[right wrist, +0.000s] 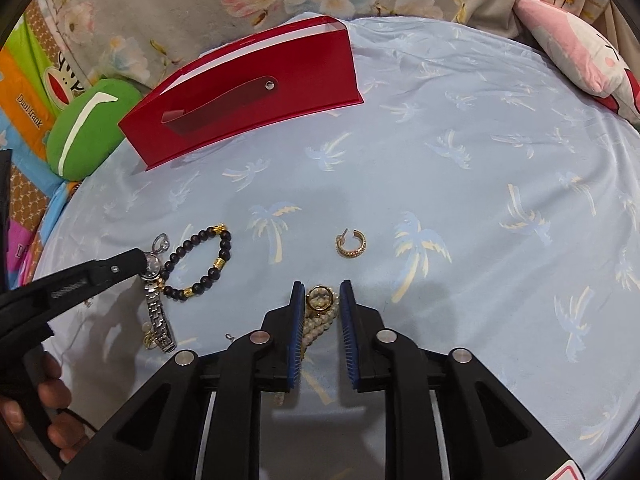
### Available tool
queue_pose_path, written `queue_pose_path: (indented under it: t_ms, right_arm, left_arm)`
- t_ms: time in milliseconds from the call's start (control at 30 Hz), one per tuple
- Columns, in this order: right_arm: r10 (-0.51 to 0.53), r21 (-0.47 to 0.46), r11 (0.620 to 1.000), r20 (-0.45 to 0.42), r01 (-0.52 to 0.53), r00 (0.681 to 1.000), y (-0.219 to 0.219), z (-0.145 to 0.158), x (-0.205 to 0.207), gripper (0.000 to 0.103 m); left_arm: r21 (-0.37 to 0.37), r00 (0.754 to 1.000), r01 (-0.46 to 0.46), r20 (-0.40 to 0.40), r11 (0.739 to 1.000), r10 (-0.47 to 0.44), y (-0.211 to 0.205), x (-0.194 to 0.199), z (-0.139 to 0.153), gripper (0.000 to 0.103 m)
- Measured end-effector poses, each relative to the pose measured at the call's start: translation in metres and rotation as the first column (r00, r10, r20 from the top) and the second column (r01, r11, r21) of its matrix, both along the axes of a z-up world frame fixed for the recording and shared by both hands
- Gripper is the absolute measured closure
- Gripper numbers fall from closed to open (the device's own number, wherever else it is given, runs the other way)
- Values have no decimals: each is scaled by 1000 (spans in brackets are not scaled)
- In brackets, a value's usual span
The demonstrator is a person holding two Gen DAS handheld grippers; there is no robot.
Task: Organize jewelry
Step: 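Grasp the silver watch with the left gripper while the right gripper lifts the gold ring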
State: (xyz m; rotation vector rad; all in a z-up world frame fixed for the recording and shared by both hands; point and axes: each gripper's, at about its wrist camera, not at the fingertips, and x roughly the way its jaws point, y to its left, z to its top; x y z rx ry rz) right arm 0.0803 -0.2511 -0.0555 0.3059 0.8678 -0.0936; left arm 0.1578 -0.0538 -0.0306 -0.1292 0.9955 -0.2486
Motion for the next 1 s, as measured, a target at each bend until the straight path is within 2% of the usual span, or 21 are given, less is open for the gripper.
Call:
queue_pose_path:
  t_ms: [267, 500, 567, 633, 733, 900, 967, 1000]
  right_arm:
    - [-5, 8, 1000, 24, 5, 1000, -1, 3, -2, 90]
    - [5, 28, 1000, 142, -9, 990, 0, 31, -15, 90]
    - [11, 62, 998, 168, -21, 986, -1, 36, -18, 90]
    - [9, 68, 997, 182, -22, 983, 0, 40, -21, 90]
    - [16, 69, 997, 190, -30, 982, 1, 45, -23, 90]
    - [34, 47, 998, 196, -44, 980, 7, 49, -27, 90]
    - [33, 47, 998, 194, -43, 980, 7, 49, -27, 90]
    - [30, 50, 998, 194, -41, 981, 6, 49, -28, 90]
  left_arm:
    - [-23, 1000, 4, -26, 1000, -4, 9, -1, -3, 96]
    - [-61, 998, 2, -59, 998, -6, 19, -2, -5, 94]
    - [-70, 998, -5, -65, 998, 0, 22, -3, -5, 85]
    - [-75, 998, -11, -68, 997, 5, 24, -4, -6, 62]
    - [-81, 998, -10, -66, 997, 4, 21, -7, -5, 48]
    - [-49, 997, 15, -78, 999, -19, 4, -6, -9, 46]
    - [-23, 997, 25, -67, 999, -27, -2, -7, -9, 49]
    - [-16, 997, 32, -66, 999, -33, -5, -8, -9, 55]
